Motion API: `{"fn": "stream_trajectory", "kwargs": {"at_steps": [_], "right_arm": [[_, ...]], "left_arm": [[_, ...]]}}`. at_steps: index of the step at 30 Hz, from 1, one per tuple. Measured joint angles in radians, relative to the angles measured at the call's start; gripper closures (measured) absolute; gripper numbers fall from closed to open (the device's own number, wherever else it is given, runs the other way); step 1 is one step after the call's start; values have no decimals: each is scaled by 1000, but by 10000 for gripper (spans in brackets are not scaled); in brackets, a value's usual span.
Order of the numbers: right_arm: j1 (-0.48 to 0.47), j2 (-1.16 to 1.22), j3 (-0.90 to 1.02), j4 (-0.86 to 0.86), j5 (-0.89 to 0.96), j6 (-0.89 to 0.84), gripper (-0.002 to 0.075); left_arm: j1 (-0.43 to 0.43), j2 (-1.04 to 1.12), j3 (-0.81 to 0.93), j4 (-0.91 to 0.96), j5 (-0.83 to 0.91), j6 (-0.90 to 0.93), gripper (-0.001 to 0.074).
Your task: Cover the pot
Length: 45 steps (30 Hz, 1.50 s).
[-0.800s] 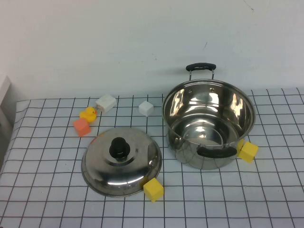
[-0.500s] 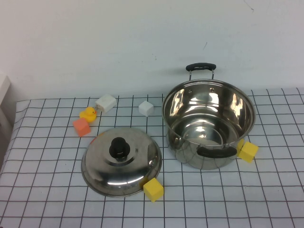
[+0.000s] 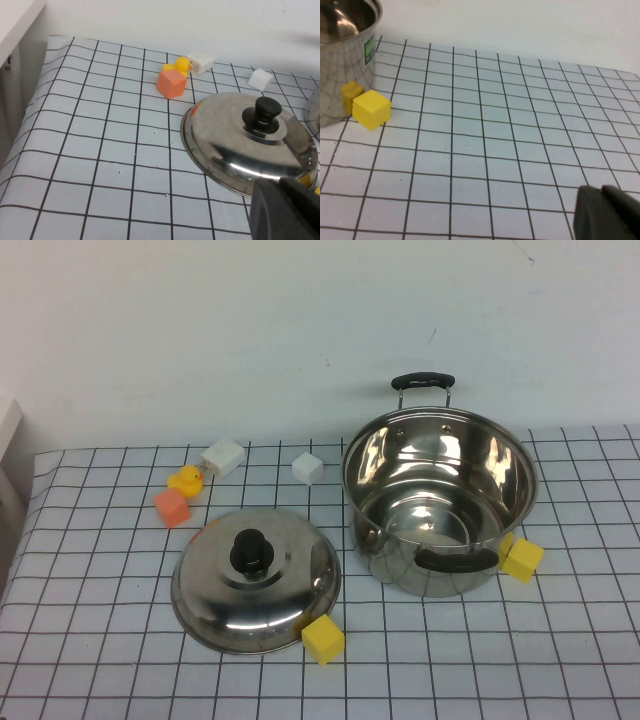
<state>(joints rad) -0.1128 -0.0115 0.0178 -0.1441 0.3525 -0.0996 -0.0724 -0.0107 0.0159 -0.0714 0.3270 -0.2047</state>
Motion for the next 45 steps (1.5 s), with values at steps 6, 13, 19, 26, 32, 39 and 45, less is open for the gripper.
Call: {"fn": "stream_trajectory", "kwargs": {"at_steps": [6, 13, 19, 26, 32, 39, 45], "right_arm": [[0, 0, 0, 0, 0, 0, 717], [0, 0, 0, 0, 0, 0, 717], [0, 0, 0, 0, 0, 0, 717], [0, 0, 0, 0, 0, 0, 717], [0, 0, 0, 0, 0, 0, 717], [0, 0, 0, 0, 0, 0, 717], [0, 0, 0, 0, 0, 0, 717]], "left_arm": [[0, 0, 0, 0, 0, 0, 737], [0, 0, 2, 0, -46, 0, 737], [0, 0, 4, 15, -346, 0, 737], [0, -1, 4, 24, -702, 0, 737], [0, -2, 4, 8, -824, 0, 737], [0, 25, -150, -46, -571, 89, 737], [0, 235, -290, -41, -665, 109, 736]]}}
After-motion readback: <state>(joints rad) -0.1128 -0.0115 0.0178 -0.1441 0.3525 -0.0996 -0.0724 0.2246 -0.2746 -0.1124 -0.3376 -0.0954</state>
